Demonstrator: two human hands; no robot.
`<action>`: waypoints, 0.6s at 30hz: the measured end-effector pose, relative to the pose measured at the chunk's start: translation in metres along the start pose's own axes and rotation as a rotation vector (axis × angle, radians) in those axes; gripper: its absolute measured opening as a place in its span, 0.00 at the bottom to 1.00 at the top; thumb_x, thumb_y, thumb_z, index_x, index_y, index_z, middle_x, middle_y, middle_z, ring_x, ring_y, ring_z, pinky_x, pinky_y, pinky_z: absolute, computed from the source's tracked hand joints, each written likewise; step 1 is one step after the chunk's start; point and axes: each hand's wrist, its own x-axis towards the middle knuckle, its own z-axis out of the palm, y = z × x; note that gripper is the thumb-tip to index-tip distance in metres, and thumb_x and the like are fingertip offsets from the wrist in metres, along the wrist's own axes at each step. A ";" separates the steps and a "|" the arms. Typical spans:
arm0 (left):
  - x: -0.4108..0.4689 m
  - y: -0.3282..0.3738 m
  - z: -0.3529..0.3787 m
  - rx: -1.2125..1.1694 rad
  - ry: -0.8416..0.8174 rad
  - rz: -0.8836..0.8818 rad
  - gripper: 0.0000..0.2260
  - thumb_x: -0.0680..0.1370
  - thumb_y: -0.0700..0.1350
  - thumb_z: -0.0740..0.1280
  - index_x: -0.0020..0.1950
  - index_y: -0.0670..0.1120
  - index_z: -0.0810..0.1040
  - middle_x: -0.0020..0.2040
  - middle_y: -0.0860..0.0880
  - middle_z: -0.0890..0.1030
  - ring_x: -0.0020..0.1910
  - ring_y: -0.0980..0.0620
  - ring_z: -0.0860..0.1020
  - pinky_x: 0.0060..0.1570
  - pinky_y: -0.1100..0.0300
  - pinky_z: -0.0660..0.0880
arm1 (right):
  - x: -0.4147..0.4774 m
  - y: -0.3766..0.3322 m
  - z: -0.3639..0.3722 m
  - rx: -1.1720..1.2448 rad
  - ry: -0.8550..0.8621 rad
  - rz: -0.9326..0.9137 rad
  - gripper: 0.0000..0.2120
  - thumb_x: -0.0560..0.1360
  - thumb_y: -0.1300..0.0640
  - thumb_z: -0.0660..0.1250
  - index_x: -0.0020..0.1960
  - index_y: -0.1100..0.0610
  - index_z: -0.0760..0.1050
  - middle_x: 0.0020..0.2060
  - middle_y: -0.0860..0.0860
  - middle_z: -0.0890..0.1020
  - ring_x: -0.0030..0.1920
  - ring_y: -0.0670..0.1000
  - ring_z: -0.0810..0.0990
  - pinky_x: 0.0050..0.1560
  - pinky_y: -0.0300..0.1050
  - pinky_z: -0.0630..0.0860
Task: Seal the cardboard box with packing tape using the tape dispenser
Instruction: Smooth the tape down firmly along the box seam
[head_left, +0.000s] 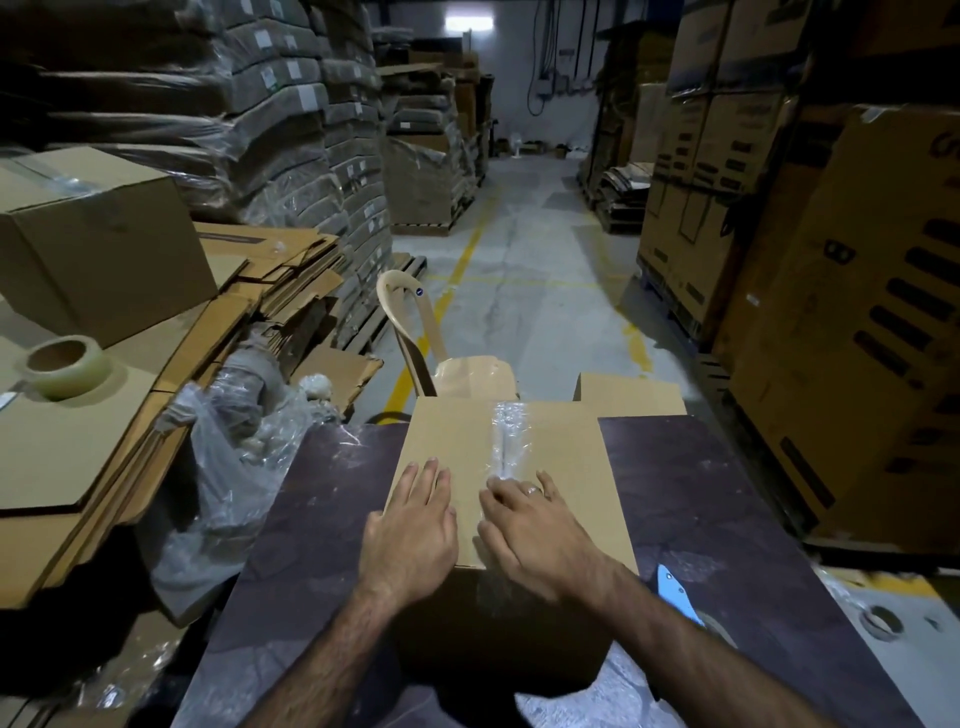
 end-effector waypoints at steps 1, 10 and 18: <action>0.000 0.000 -0.001 -0.006 -0.005 -0.003 0.24 0.83 0.52 0.47 0.79 0.51 0.49 0.80 0.56 0.46 0.78 0.56 0.44 0.68 0.47 0.65 | -0.008 -0.007 0.002 0.016 0.007 -0.014 0.30 0.76 0.44 0.38 0.68 0.56 0.65 0.69 0.53 0.67 0.67 0.52 0.67 0.73 0.57 0.49; -0.001 0.000 0.000 0.012 -0.012 -0.003 0.24 0.83 0.52 0.46 0.79 0.49 0.48 0.80 0.55 0.46 0.78 0.56 0.44 0.68 0.47 0.67 | -0.017 -0.005 -0.001 0.035 0.040 0.008 0.28 0.76 0.45 0.38 0.67 0.54 0.66 0.66 0.51 0.70 0.65 0.49 0.69 0.74 0.56 0.47; -0.001 0.004 -0.002 -0.006 0.005 -0.037 0.24 0.83 0.50 0.47 0.79 0.50 0.50 0.79 0.56 0.46 0.78 0.57 0.44 0.67 0.45 0.66 | -0.063 -0.026 0.010 -0.025 0.134 -0.007 0.23 0.76 0.46 0.51 0.62 0.54 0.74 0.60 0.50 0.78 0.59 0.49 0.77 0.68 0.50 0.55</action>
